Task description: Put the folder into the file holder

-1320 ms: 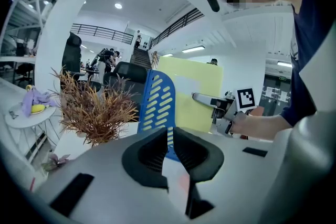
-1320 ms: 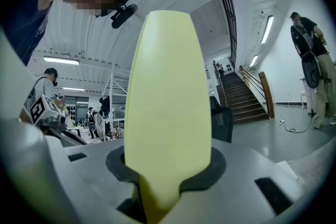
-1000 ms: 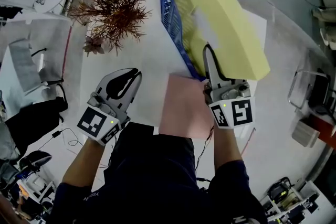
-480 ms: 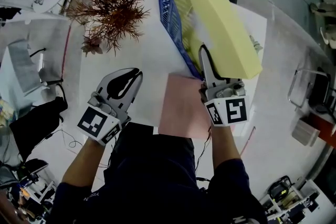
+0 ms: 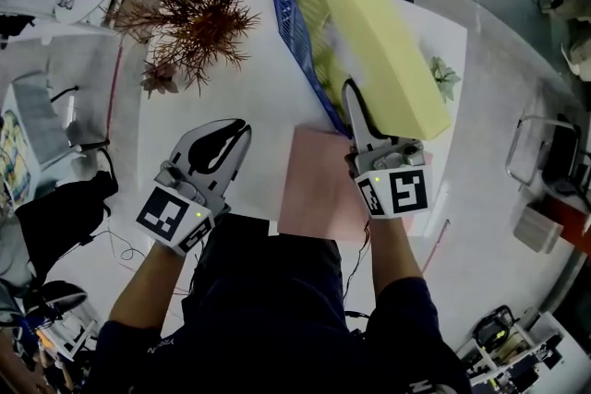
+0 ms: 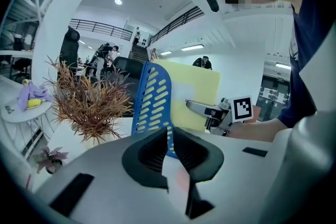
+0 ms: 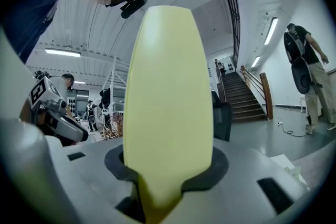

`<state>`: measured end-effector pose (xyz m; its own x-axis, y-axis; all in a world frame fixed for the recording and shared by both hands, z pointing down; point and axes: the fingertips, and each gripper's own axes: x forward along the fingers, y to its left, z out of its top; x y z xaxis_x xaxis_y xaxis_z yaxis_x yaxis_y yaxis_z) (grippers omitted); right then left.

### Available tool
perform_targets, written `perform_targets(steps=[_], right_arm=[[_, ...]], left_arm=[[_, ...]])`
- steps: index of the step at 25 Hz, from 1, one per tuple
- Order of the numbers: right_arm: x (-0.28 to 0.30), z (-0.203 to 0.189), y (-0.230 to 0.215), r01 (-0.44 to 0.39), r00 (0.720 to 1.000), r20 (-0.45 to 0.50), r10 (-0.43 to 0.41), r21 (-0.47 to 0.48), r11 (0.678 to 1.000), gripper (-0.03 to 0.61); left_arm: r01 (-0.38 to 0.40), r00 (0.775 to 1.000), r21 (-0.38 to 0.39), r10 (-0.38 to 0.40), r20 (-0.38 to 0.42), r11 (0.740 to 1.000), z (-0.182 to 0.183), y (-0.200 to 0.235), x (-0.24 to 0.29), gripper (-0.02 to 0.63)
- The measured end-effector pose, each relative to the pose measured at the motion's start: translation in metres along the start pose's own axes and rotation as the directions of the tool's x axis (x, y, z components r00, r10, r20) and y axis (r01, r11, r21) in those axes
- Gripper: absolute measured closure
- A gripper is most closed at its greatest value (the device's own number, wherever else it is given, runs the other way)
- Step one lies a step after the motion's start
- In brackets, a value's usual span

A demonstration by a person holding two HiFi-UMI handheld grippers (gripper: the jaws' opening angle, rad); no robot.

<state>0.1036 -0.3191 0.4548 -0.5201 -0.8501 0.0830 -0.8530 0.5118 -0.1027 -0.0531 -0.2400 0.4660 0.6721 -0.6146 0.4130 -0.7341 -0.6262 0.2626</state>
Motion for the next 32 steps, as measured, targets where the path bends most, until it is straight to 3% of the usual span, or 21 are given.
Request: perform_targets(steps=[32], right_arm=[[-0.042,0.003,0.008,0.033,0.996,-0.084,-0.027,0.073,0.997,0.259]], left_arm=[[0.075,0.995,0.046,-0.078,0.055,0.996,0.017,-0.033,-0.014,0.558]])
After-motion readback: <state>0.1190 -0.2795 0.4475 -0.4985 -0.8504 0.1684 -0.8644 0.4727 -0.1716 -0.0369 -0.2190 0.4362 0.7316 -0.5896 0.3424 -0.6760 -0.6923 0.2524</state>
